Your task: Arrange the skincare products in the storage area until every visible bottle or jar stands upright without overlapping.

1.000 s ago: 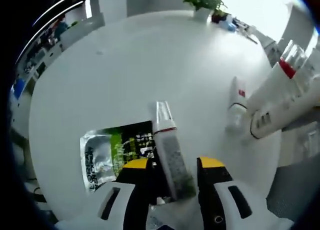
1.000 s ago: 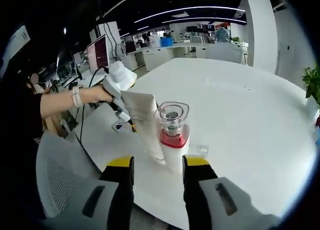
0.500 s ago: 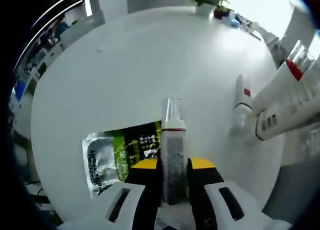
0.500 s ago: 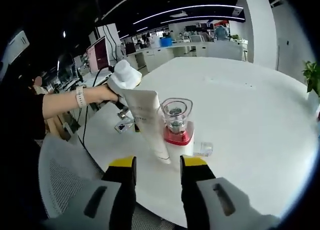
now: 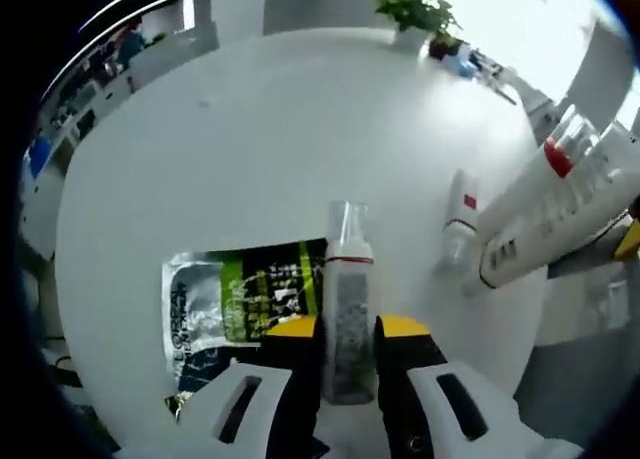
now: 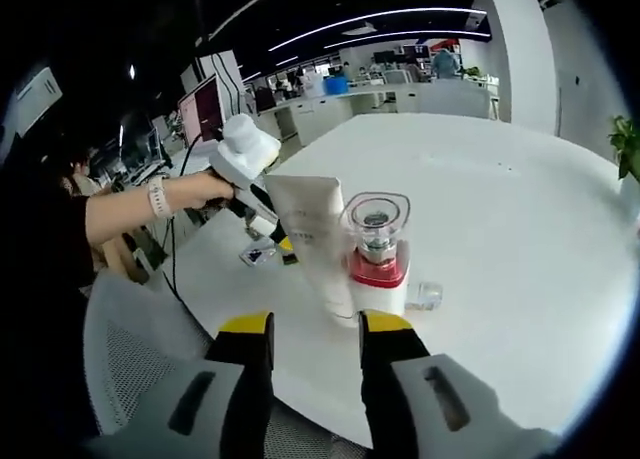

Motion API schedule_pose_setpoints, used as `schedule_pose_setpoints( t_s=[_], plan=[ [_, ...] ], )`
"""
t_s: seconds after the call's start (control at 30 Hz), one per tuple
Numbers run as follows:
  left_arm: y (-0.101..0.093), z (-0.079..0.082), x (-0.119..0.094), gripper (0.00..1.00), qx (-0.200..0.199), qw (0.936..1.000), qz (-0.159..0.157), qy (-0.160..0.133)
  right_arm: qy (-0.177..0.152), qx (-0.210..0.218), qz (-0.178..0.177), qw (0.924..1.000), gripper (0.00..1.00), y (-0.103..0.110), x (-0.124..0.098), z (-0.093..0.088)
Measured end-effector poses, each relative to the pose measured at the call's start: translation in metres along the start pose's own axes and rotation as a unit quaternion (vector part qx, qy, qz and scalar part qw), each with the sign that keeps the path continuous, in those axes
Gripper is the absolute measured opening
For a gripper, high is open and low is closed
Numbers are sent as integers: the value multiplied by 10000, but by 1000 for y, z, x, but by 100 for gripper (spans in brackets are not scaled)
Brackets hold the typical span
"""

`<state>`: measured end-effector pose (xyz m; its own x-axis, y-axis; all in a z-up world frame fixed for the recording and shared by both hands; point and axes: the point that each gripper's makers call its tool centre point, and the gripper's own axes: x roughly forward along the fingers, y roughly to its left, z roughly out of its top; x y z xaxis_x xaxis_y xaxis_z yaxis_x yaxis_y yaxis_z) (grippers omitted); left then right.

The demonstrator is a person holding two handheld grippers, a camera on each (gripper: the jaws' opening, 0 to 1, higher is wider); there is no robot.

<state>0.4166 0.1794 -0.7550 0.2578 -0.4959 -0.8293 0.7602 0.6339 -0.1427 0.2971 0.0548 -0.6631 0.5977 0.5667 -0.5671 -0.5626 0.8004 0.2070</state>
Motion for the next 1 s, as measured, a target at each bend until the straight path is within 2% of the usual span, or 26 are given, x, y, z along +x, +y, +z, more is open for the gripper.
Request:
schedule_pose_setpoints(
  t_s=[0.3, 0.57, 0.87, 1.0],
  plan=[
    [-13, -4, -18, 16, -27, 9996, -49, -284, -76, 54, 183, 9998, 34, 13, 1, -3],
    [-33, -8, -37, 16, -14, 9984, -108, -556, -73, 95, 270, 9996, 32, 21, 3, -7],
    [-45, -18, -54, 16, -52, 9972, -159, -731, -119, 415, 543, 9976, 30, 37, 10, -10],
    [-54, -24, -64, 16, -139, 9961, -174, -855, -227, 566, 781, 9951, 34, 48, 14, -9]
  ],
)
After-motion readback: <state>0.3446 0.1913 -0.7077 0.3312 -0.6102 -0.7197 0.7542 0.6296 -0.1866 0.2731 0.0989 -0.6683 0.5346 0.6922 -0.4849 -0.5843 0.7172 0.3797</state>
